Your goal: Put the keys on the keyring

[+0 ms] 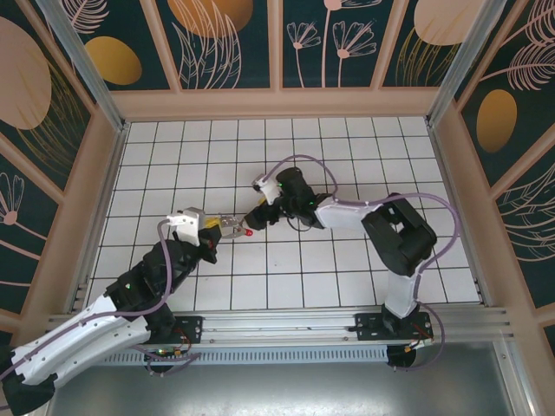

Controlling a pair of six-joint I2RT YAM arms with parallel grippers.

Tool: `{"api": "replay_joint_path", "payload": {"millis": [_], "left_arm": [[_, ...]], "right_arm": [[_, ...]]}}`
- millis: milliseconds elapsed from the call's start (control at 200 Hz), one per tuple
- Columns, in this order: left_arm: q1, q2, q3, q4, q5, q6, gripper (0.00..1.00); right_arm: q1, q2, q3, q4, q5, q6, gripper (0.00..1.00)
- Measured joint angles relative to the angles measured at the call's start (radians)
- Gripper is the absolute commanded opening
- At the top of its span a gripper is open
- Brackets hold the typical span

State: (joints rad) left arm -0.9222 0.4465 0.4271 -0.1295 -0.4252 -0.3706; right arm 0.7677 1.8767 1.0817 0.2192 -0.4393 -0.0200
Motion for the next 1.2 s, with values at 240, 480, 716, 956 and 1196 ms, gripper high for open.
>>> {"api": "replay_joint_path", "payload": {"millis": [240, 480, 716, 956, 1196], "left_arm": [[0.0, -0.108, -0.055, -0.018, -0.092, -0.063, 0.0], [0.0, -0.121, -0.055, -0.035, -0.138, -0.065, 0.0], [0.0, -0.156, -0.006, -0.089, -0.179, -0.068, 0.0], [0.0, -0.129, 0.091, -0.122, -0.194, 0.001, 0.0], [0.0, -0.036, 0.141, -0.114, -0.15, 0.121, 0.0]], "right_arm": [[0.077, 0.166, 0.224, -0.14, 0.101, -0.006, 0.79], [0.134, 0.257, 0.338, -0.315, 0.214, -0.037, 0.66], [0.139, 0.276, 0.393, -0.411, 0.26, -0.054, 0.54], [0.139, 0.28, 0.397, -0.423, 0.317, -0.046, 0.45], [0.139, 0.251, 0.344, -0.399, 0.372, 0.025, 0.41]]}}
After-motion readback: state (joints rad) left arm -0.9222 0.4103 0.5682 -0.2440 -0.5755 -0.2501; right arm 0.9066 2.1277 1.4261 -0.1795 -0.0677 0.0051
